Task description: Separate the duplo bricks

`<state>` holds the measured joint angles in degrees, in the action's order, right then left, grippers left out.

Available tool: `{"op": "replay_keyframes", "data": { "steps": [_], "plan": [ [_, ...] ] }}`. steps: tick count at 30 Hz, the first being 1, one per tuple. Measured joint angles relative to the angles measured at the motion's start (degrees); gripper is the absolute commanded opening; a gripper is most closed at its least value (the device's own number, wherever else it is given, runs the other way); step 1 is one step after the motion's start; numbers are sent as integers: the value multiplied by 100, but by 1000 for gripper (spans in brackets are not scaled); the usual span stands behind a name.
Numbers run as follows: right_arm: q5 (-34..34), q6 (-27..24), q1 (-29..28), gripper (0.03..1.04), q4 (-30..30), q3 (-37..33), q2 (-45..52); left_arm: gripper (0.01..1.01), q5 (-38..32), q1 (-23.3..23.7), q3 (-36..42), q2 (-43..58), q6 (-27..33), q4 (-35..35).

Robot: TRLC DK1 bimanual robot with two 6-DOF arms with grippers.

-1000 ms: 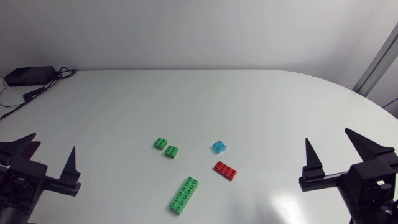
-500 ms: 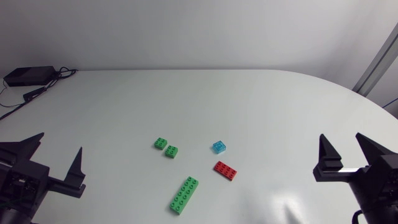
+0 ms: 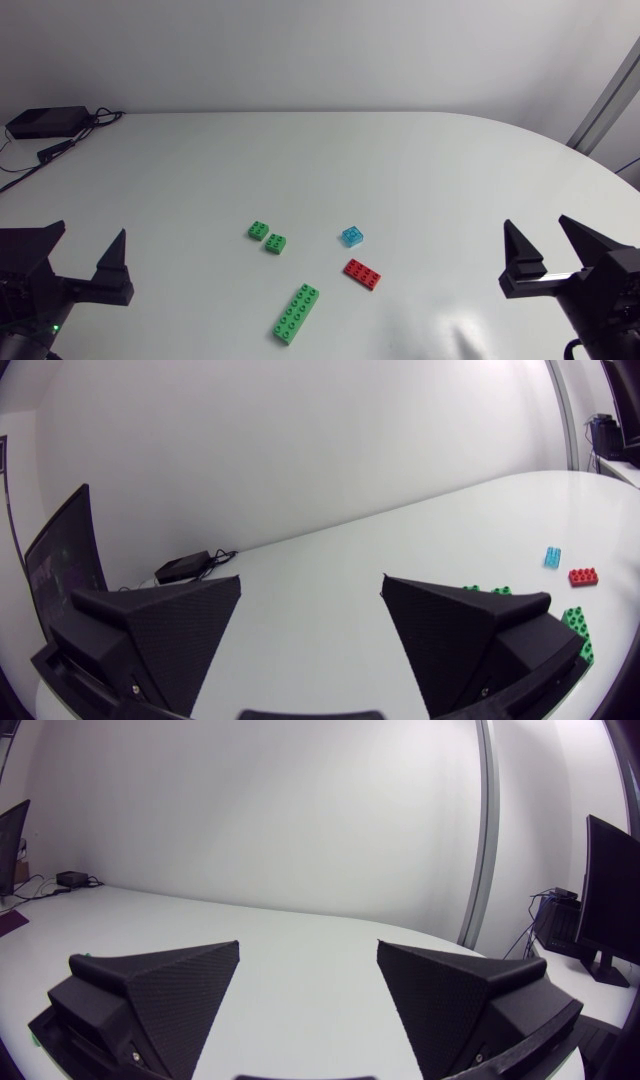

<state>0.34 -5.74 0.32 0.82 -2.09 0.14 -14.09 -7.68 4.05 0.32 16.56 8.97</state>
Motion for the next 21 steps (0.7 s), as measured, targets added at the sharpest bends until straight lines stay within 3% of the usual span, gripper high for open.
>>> {"op": "replay_keyframes", "data": {
  "steps": [4, 18, 21],
  "plan": [
    [-17, 0, 50, 993, -2, 0, 0, 985, 0, 35, 0, 0, -269, -4],
    [-17, 0, 87, 993, -2, 0, 0, 985, -2, 199, -55, 0, -267, -365],
    [-17, 0, 105, 993, -2, 0, 0, 985, -33, 212, -205, -7, -52, -1071]
  ]
}}
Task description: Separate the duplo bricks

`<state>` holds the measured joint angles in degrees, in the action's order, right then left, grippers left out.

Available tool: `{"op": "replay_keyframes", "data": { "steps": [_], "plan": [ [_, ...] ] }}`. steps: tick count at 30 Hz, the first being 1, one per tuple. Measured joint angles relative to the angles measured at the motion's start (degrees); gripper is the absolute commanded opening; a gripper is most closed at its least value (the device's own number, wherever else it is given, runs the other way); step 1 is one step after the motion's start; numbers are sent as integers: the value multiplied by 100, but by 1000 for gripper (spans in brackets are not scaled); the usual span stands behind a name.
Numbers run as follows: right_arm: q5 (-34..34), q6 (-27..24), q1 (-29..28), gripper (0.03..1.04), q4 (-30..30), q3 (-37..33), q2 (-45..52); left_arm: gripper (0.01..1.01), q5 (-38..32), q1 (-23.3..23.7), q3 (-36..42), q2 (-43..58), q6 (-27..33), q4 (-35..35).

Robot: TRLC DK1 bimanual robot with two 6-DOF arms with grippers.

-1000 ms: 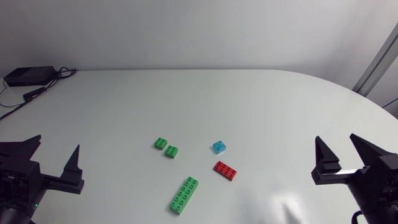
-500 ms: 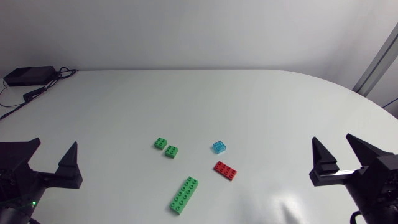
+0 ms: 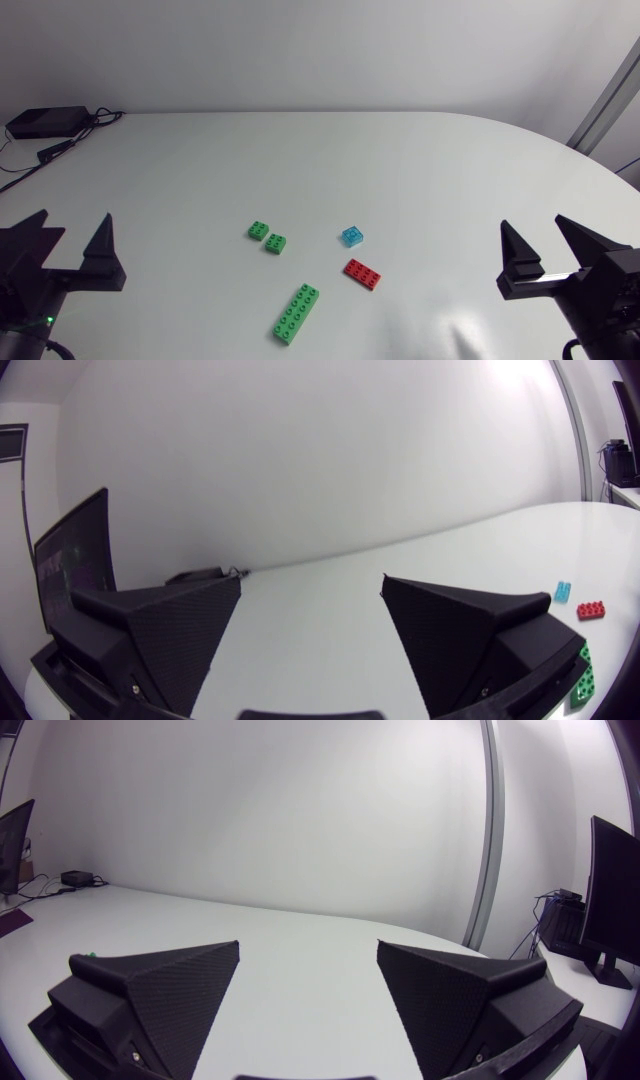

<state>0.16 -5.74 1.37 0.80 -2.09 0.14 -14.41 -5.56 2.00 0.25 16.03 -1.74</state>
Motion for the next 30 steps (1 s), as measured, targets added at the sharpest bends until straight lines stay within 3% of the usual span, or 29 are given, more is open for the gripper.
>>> {"op": "replay_keyframes", "data": {
  "steps": [3, 11, 16, 21, 30],
  "plan": [
    [0, 0, 20, 993, 0, 0, 0, 985, -57, -59, -66, 0, 197, -260],
    [0, 0, 22, 993, 0, 0, 0, 985, -55, -350, -72, 0, 662, -105],
    [0, 0, 24, 993, 0, 0, 0, 985, -52, -74, -72, 0, 730, -96],
    [0, 0, 9, 993, 0, 0, 0, 985, -55, 345, -72, 0, 498, -83],
    [0, 0, -22, 993, 0, 0, 0, 985, -55, 350, -72, 0, -428, -81]
  ]
}}
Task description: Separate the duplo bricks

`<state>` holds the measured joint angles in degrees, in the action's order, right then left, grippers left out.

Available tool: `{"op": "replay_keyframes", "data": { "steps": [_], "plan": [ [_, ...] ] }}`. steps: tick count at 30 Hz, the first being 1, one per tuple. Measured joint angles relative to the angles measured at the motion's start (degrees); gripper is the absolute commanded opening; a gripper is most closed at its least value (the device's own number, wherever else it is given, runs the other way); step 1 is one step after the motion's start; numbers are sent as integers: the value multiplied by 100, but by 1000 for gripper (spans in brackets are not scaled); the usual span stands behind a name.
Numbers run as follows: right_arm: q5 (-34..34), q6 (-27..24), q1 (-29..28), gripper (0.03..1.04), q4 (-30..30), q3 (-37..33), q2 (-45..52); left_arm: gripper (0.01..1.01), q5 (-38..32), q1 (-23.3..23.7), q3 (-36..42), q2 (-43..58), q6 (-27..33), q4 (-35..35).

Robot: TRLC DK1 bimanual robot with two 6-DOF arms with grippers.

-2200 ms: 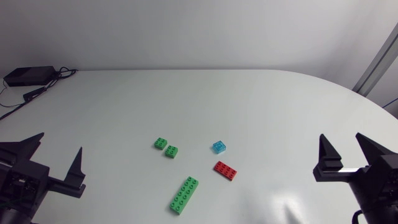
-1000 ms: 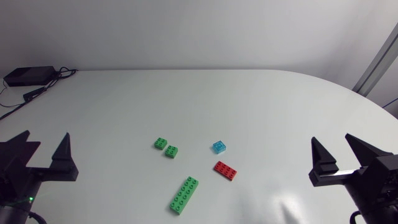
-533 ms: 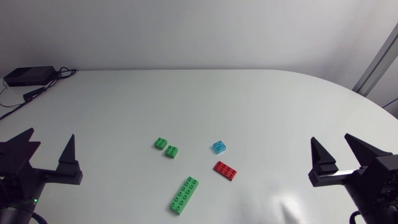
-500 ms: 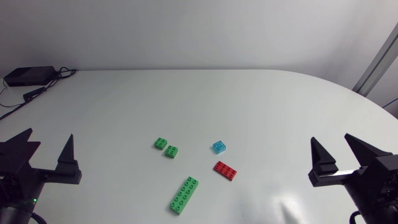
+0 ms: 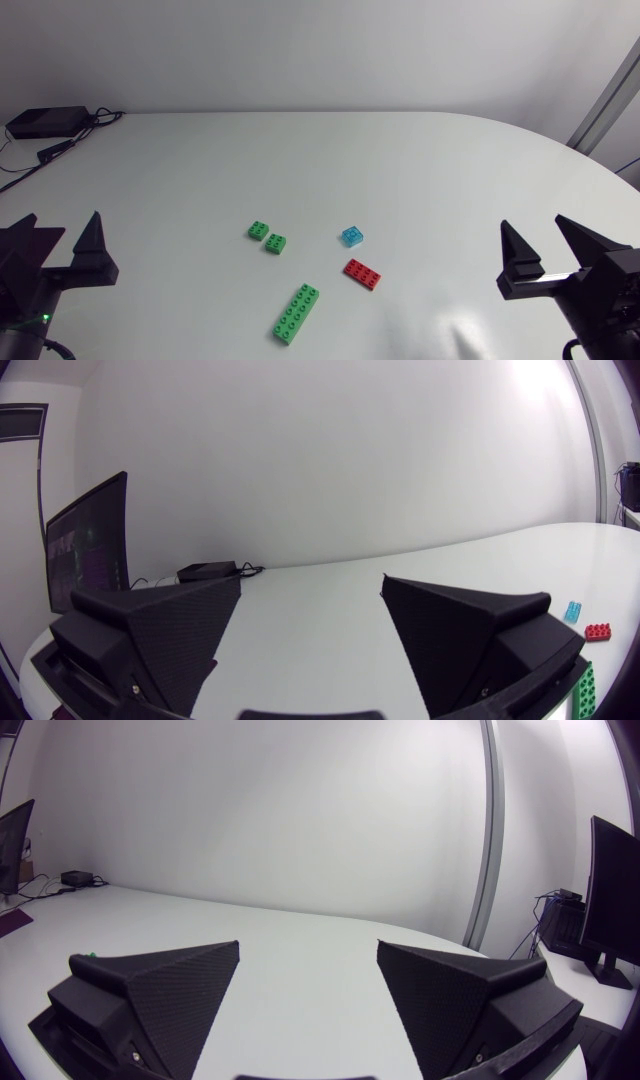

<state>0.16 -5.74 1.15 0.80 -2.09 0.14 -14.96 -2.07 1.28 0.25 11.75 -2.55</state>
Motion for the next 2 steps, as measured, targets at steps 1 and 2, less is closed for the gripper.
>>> {"op": "replay_keyframes", "data": {
  "steps": [1, 2],
  "plan": [
    [0, 0, 0, 993, 0, 0, 0, 985, 0, -20, 0, 0, -55, 0],
    [0, 0, 0, 993, 0, 0, 0, 985, 2, -31, 0, 0, -94, 0]
  ]
}}
